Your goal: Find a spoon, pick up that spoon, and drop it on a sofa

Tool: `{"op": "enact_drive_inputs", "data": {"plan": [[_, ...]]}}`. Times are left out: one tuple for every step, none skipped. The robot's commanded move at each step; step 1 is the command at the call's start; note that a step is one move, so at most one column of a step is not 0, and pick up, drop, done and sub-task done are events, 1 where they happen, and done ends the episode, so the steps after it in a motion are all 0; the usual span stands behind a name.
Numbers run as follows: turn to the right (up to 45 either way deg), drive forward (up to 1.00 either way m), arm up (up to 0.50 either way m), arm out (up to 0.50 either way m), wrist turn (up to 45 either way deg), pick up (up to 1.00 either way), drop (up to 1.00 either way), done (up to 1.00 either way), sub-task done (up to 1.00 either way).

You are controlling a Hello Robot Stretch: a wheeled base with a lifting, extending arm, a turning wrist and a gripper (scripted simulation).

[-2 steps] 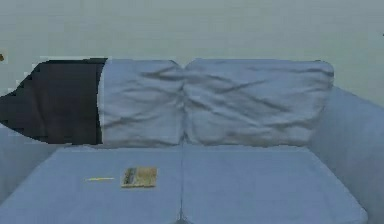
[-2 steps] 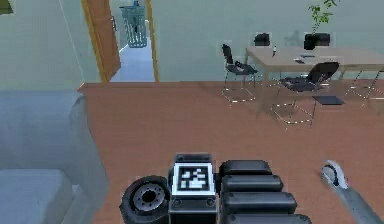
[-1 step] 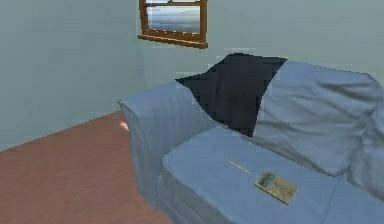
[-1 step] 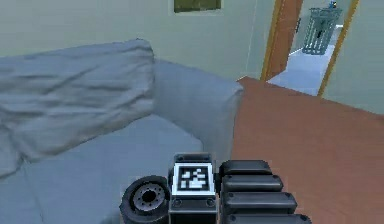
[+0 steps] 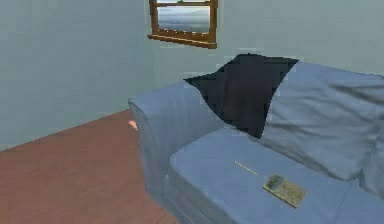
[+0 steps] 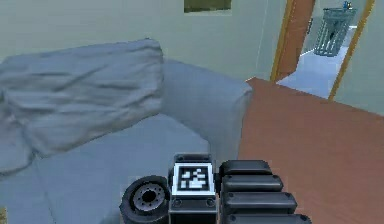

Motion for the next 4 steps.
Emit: {"op": "enact_drive_inputs", "data": {"plan": [[45.0, 0.00, 0.00, 0.00, 0.0, 0.00, 0.00, 0.00, 0.00], [45.0, 0.00, 0.00, 0.00, 0.0, 0.00, 0.00, 0.00, 0.00], [3.0, 0.00, 0.00, 0.00, 0.0, 0.00, 0.00, 0.00, 0.00], [-45.0, 0.00, 0.00, 0.00, 0.0, 0.00, 0.00, 0.00, 0.00]]}}
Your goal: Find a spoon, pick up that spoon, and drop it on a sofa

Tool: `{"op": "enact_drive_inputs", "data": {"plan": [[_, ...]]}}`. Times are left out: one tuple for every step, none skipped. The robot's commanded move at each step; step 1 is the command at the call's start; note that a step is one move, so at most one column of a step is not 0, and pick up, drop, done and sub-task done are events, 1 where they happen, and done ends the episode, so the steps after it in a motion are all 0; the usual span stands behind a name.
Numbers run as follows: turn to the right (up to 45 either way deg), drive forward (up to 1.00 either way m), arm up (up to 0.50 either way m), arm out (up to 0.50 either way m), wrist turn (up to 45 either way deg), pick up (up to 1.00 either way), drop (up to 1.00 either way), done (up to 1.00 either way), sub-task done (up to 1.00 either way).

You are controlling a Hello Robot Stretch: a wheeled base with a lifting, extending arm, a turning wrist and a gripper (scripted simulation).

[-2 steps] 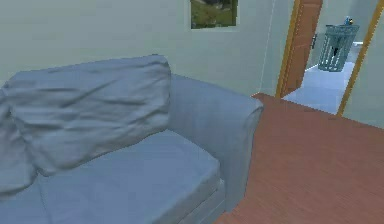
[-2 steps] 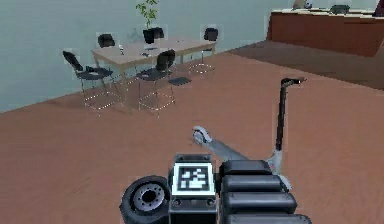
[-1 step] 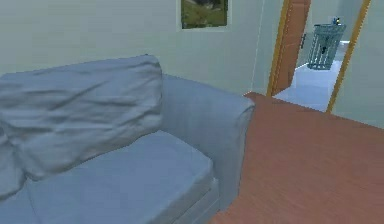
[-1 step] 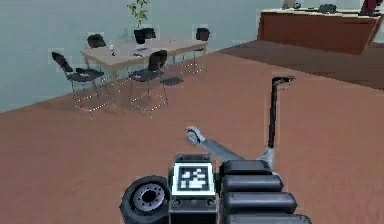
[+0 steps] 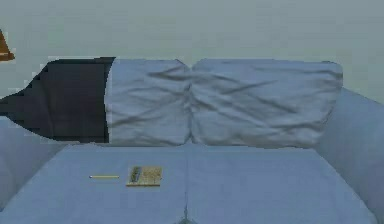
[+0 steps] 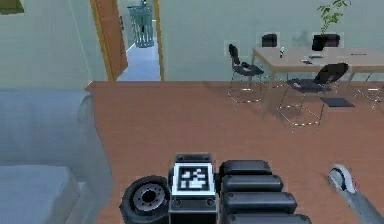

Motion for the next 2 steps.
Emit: {"op": "enact_drive_inputs", "data": {"plan": [[-39.0, 0.00, 0.00, 0.00, 0.0, 0.00, 0.00, 0.00, 0.00], [36.0, 0.00, 0.00, 0.00, 0.0, 0.00, 0.00, 0.00, 0.00]]}}
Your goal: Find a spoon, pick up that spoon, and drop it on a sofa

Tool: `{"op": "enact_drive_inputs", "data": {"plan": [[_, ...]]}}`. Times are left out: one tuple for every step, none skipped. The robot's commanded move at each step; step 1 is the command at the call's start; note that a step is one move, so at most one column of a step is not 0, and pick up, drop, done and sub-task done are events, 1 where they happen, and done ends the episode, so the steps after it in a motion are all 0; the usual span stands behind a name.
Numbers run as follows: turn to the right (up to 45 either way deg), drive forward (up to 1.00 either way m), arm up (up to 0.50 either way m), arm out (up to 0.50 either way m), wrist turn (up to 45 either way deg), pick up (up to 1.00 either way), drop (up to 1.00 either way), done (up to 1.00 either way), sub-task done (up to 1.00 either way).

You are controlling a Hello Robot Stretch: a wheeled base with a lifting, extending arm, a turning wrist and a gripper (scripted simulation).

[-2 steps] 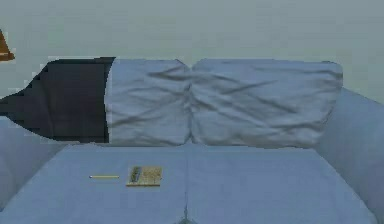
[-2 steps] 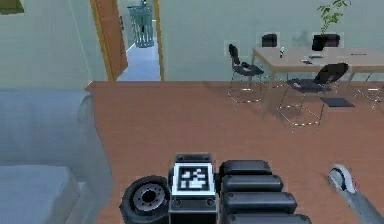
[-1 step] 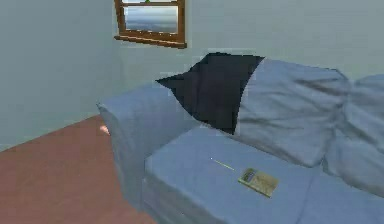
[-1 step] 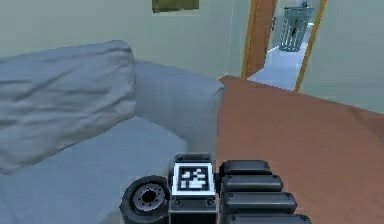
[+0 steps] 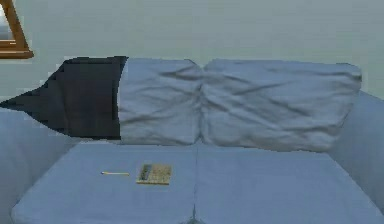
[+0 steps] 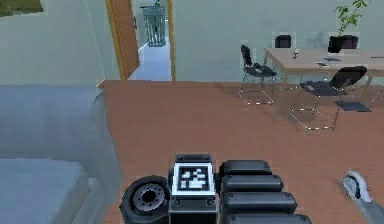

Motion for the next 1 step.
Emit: {"op": "enact_drive_inputs", "data": {"plan": [[3.0, 0.00, 0.00, 0.00, 0.0, 0.00, 0.00, 0.00, 0.00]]}}
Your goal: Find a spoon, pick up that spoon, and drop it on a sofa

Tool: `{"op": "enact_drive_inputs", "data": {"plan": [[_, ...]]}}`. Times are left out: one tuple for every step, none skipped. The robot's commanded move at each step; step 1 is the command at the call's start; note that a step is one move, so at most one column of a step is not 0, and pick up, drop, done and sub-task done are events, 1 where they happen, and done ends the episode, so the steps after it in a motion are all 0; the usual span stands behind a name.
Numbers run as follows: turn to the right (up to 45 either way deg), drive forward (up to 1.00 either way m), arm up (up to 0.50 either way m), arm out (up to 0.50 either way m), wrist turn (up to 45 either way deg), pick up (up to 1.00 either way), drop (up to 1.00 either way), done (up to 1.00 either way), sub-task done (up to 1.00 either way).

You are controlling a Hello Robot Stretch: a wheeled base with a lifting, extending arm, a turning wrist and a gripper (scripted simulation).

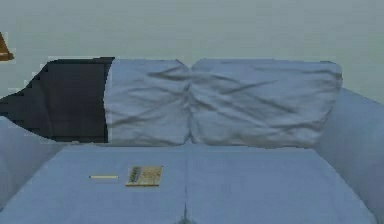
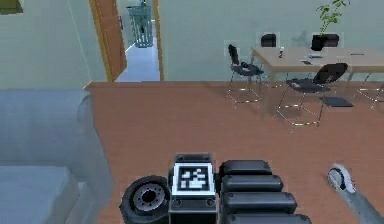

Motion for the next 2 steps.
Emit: {"op": "enact_drive_inputs", "data": {"plan": [[0.0, 0.35, 0.00, 0.00, 0.0, 0.00, 0.00, 0.00, 0.00], [6.0, 0.00, 0.00, 0.00, 0.0, 0.00, 0.00, 0.00, 0.00]]}}
